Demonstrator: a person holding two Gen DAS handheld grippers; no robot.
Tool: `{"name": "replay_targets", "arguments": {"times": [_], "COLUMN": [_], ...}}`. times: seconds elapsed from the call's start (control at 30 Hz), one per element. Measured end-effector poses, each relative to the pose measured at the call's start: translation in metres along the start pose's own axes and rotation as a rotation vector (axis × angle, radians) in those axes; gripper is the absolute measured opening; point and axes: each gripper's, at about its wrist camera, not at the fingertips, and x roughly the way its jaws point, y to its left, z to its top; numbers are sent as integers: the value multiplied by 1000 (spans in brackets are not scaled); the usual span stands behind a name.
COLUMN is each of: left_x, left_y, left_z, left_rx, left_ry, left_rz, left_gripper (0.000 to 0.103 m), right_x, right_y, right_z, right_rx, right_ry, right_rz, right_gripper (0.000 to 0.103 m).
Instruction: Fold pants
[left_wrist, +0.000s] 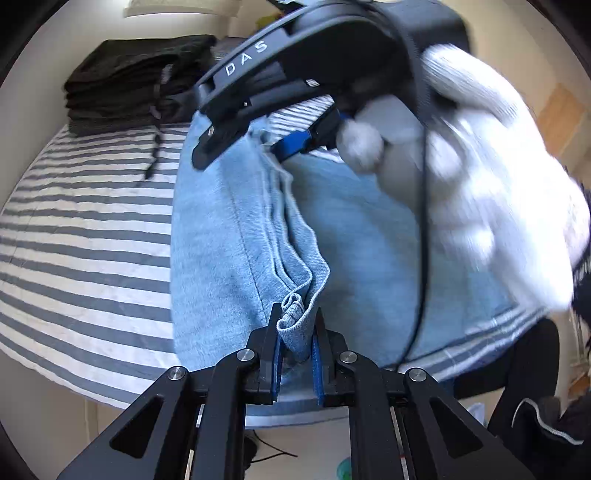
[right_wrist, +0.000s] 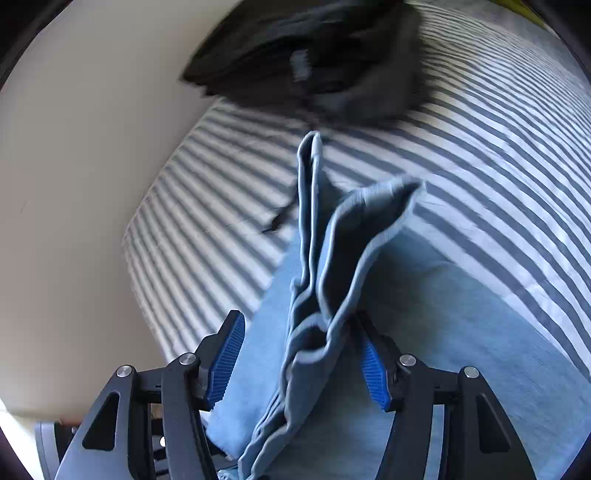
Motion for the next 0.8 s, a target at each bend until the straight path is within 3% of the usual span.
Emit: {"name": "replay_targets", "arguments": {"times": [0.1, 0.23, 0.33, 0.53, 0.67, 0.8], "left_x": [8, -3, -21, -23, 7, 13], "left_y": [-19, -22, -20, -17, -38, -35], "left_z": [-7, -17, -26, -26, -21, -14], "left_rx": [82, 84, 84, 120, 265, 234], "left_ry": [22, 43, 30, 38, 60, 61], "left_rz": [37, -34, -20, 74, 124, 82], "left_gripper": [14, 30, 33, 33, 37, 29], "right_x": [-1, -1, -4, -4, -6, -4], "right_y": [-27, -57, -71, -72, -82, -86], "right_z": [-5, -18, -24, -21, -24, -20], "right_rx": [68, 138, 185, 156, 189, 204], "right_ry": [29, 40, 35, 32, 38, 35], "right_rz": [37, 76, 136, 137, 187, 205], "right_gripper": [55, 29, 29, 29, 32, 34]}}
